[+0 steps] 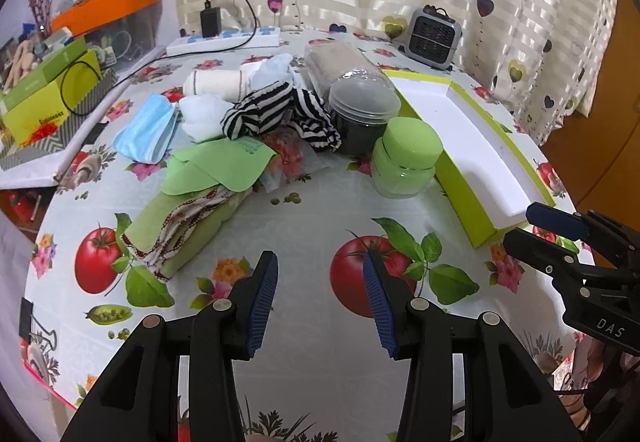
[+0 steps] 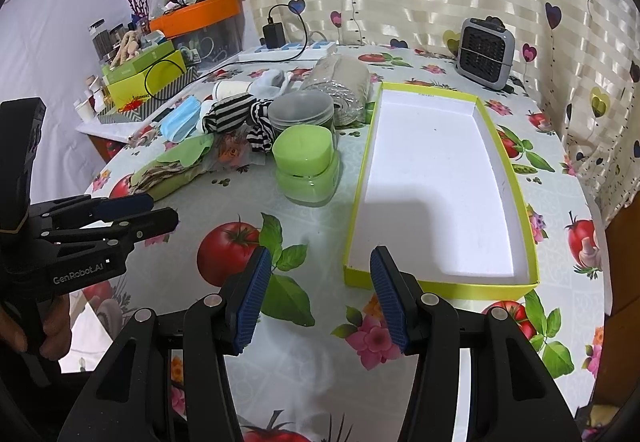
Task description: Organize soft objects
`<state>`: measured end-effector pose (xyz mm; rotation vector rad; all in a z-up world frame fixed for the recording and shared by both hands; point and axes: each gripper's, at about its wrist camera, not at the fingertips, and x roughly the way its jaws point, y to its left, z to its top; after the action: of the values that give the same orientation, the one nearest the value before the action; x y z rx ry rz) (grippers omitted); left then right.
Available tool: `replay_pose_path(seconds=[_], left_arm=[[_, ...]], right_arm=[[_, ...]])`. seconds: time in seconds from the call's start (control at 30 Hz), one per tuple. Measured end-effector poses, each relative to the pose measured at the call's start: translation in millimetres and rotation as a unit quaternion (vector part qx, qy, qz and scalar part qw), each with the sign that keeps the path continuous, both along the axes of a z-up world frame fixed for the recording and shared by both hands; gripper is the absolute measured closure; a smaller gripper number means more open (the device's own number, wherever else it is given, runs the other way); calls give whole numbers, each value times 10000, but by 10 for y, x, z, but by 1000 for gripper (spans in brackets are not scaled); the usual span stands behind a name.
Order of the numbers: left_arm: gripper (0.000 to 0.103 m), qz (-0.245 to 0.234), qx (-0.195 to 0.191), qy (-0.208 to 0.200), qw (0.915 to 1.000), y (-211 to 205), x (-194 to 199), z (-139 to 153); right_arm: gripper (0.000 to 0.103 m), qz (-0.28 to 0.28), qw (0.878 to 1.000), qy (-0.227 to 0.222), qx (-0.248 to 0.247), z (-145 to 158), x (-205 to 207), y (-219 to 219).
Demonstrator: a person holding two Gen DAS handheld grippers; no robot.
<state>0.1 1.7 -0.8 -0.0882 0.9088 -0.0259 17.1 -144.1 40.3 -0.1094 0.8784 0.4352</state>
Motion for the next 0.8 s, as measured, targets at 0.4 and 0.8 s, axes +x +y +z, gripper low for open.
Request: replay_pose_path(seconds=[0.4,0.8], left_arm=[[60,-187,189,-5,9996,-66,26,-43],[60,-323,252,-17,9992,-47,31,-63]], right_arm=[[50,-14,10000,45,33,-25,28,-32],[50,-12,10000,35,24,-27,31,-27]])
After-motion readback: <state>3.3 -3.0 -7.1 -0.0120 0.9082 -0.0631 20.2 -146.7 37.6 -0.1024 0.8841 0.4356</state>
